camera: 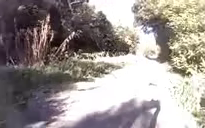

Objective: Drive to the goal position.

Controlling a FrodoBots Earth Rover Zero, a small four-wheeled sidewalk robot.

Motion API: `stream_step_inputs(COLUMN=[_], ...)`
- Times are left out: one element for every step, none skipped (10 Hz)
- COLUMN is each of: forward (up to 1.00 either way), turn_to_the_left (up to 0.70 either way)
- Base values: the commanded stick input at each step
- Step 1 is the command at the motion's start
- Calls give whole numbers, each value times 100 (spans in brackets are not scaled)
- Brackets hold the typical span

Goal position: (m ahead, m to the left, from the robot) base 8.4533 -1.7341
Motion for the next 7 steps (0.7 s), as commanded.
stream_step_inputs(forward=[100, 100, 100, 100, 100, 100, 100], turn_to_the_left=[1, 1, 1, 1, 1, 1, 1])
